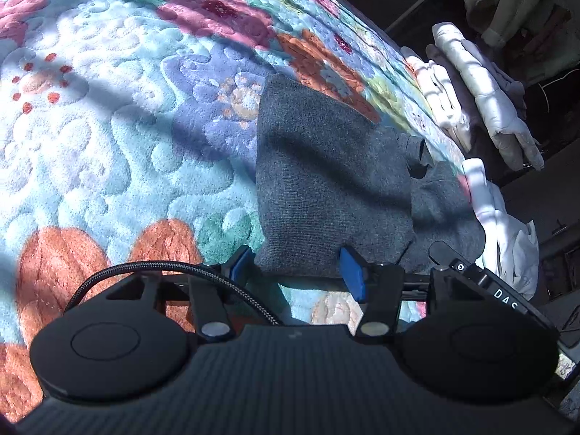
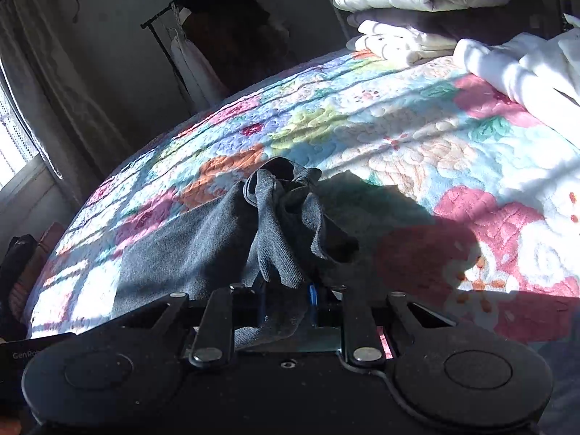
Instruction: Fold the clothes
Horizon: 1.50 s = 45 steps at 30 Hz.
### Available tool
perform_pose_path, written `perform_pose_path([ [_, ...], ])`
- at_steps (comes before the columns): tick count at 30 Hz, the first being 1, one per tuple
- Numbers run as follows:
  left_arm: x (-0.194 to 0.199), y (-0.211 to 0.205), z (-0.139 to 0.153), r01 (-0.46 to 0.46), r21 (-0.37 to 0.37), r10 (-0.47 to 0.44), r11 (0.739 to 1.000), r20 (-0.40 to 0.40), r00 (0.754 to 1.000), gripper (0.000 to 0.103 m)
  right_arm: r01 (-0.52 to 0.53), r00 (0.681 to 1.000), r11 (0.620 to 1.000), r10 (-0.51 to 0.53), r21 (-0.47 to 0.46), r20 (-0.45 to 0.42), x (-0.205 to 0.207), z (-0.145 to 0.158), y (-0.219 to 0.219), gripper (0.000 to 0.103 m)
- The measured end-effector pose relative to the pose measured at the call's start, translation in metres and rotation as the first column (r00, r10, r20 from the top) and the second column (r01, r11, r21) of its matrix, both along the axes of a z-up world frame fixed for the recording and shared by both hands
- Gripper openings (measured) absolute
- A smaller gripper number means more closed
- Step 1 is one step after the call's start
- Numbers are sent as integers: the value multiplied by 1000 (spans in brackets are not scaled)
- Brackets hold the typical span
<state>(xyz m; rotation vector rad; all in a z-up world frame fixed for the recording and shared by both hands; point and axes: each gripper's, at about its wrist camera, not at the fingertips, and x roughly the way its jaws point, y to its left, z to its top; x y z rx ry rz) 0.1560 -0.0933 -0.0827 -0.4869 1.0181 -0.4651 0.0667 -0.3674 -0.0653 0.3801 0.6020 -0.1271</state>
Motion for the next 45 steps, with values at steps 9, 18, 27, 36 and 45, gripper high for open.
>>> perform_pose_path([
  [9,2,6,-1,-25,-25,24,999,-12,1000,52,105,993,985,-96,139,-76,-4,-17,-39,46],
  [18,25,-13,-5,19,-37,-17,999,46,999,20,94,996,973,-90,209,-30,5,-21,-54,21],
  [27,18,-28,24,16,147,-44,989,189,981,10,131,991,903,-116,409,-61,-16,-41,-81,20],
  [36,6,-24,38,11,170,-50,985,228,972,10,136,990,969,-129,-206,49,-25,22,-27,46],
  [45,-5,2,67,-19,85,-9,996,317,948,10,-270,957,940,286,-211,50,22,31,1,45],
])
